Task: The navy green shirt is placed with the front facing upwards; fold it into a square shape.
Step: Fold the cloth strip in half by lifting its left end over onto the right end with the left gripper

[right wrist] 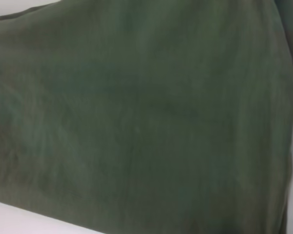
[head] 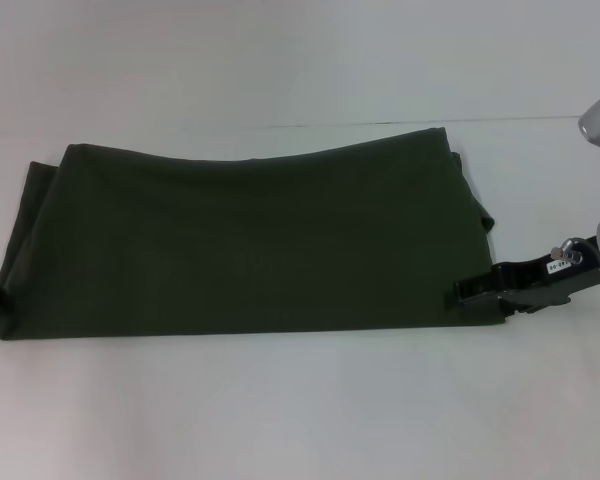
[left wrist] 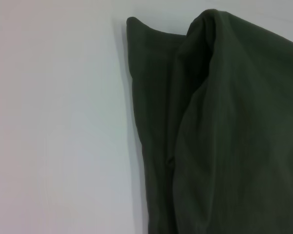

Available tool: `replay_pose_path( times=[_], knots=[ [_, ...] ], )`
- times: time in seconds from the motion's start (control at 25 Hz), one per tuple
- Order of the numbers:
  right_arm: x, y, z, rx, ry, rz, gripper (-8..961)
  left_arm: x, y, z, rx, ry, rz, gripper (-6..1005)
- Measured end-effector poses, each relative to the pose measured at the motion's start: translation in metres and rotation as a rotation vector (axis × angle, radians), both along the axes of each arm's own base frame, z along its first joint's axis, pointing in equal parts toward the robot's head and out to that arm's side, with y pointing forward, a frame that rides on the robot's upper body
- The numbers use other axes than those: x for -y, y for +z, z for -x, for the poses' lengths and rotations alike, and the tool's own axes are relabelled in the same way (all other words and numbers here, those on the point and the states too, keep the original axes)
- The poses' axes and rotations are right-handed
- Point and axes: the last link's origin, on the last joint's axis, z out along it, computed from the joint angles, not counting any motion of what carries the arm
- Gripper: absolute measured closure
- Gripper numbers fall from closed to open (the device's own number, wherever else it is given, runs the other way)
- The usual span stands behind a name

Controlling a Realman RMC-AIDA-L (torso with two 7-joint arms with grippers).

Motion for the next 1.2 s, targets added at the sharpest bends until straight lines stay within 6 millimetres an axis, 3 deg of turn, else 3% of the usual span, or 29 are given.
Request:
replay_pose_path(
  times=[0.48, 0.92, 1.04, 1.2],
  knots=[
    [-0.001, -0.0008, 0.0007, 0.007, 0.001, 0.0, 154, -0.0008, 0.0014, -0.0002, -0.001, 0.0, -0.003, 922],
    [-0.0005, -0.0015, 0.0001, 0.024, 0.005, 0.01, 394, -0.0015, 0.0019, -0.0007, -0.001, 0.0, -0.004, 922],
    [0.0, -0.0024, 0.0, 0.033, 0.006, 0.018, 608, -0.0017, 0.0021, -0.0009, -0.001, -0.001, -0.005, 922],
    [-0.0003, -0.0034, -0.0002, 0.056, 0.012, 0.027, 742, -0.0019, 0.0021, -0.001, 0.0, 0.0, -0.005, 923]
  ],
)
